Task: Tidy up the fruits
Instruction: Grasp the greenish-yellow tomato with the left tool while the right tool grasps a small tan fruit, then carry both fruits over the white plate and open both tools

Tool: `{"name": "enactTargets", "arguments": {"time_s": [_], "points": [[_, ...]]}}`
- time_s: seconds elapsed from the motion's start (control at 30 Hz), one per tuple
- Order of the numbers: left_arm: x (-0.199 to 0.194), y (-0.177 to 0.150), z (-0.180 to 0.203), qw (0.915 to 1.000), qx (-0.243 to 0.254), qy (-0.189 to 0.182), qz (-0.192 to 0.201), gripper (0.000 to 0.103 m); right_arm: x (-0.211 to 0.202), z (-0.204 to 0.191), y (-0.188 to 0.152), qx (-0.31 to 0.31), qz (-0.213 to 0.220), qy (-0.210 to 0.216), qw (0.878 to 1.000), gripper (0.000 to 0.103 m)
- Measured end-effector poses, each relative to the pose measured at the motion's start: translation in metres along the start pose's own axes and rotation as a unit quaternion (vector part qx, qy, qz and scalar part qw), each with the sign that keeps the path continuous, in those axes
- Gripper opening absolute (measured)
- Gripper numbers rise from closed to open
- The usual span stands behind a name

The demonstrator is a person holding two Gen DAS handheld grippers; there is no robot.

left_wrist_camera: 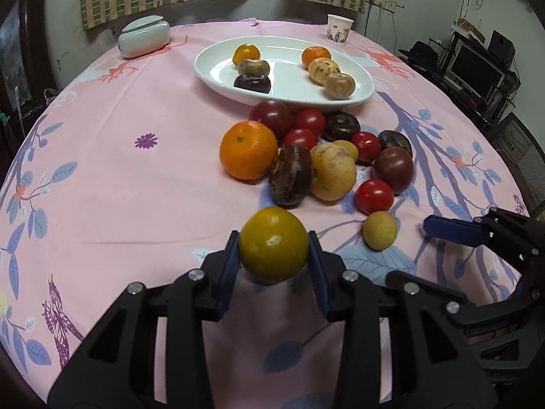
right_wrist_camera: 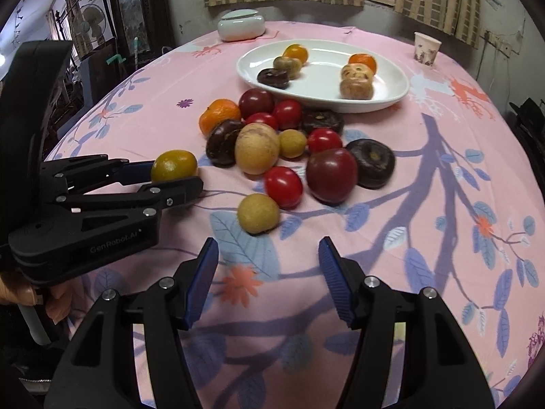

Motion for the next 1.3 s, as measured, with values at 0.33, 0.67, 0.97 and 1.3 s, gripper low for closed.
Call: {"name": "enactTargets", "arguments": {"time_s": [0.33, 0.67, 0.97, 1.3], "points": [[0.001, -0.005, -0.007, 0.9997, -0.015, -0.021, 0.007, 0.039, 0.018, 0.003, 0.015, 0.04, -0.021, -0.015, 0.999, 0.062], [0.003, -0.004, -0.007, 1.0, -0.005, -0.007, 0.003, 0.039, 0.022, -0.007, 0.019, 0.011, -0.021, -0.019, 1.0, 0.044], [0.003, -0.005, -0.007, 1.0, -0.003, -0.007, 0.001, 0.039, 0.017, 0.007, 0.015, 0.03, -0.015, -0.018, 0.999, 0.029], [0.002, -0.005, -0.01, 0.9997, -0.014, -0.019, 0.007, 0.039, -0.001, 0.024, 0.008, 0.051, 0.005, -0.008, 0.999, 0.029]]}}
Point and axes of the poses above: each gripper's, at about its wrist camera, not at the fingertips, and x roughly the way its jaws point, z to its right, y to its top, the point moved 3 cm from there along x, roughly the way its jaws point, and after that the axes turned 10 degrees about -y, right-handed, at the moved point
